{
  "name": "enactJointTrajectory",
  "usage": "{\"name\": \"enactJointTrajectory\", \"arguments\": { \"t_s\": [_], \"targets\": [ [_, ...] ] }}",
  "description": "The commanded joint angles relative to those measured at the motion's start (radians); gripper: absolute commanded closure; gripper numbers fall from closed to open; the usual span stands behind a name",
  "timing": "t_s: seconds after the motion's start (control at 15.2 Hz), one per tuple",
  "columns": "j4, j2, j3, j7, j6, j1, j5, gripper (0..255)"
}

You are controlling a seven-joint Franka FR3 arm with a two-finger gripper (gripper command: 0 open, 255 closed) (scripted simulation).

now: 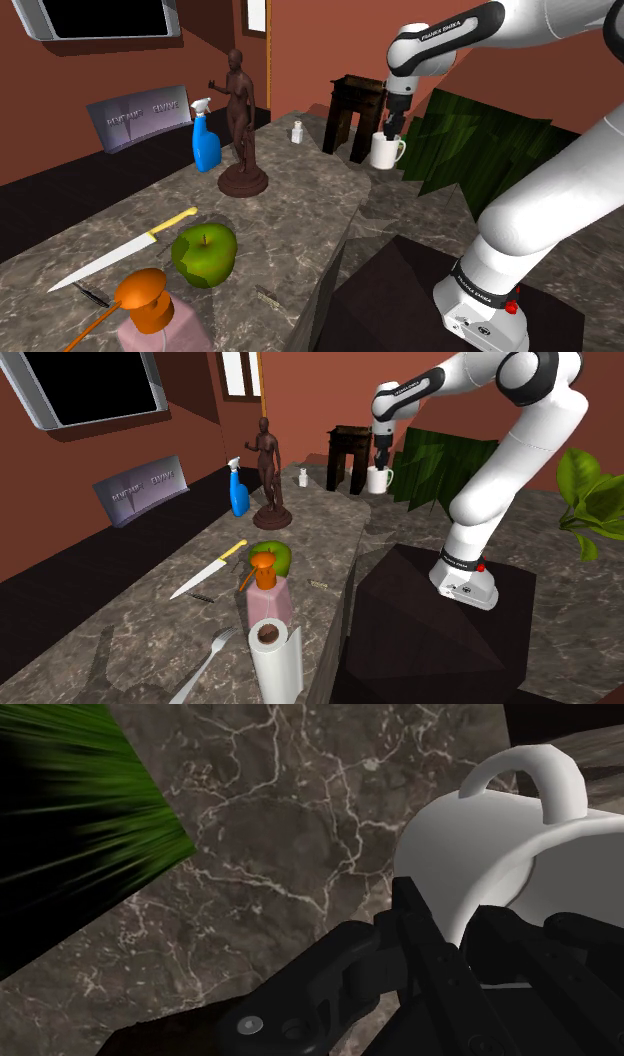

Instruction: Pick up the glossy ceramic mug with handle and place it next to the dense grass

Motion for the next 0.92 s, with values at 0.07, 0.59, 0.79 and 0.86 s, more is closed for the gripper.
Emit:
{"name": "enactJointTrajectory", "arguments": {
  "t_s": [0.07, 0.59, 0.79, 0.86],
  "targets": [
    [-0.025, 0.018, -0.001, -0.001, 0.044, 0.0, 0.002, 255],
    [-0.089, 0.068, -0.005, -0.006, 0.157, 0.001, 0.006, 255],
    [-0.11, 0.091, -0.008, -0.009, 0.201, 0.003, 0.008, 255],
    [-0.113, 0.095, -0.008, -0.009, 0.208, 0.003, 0.009, 255]
  ]
}}
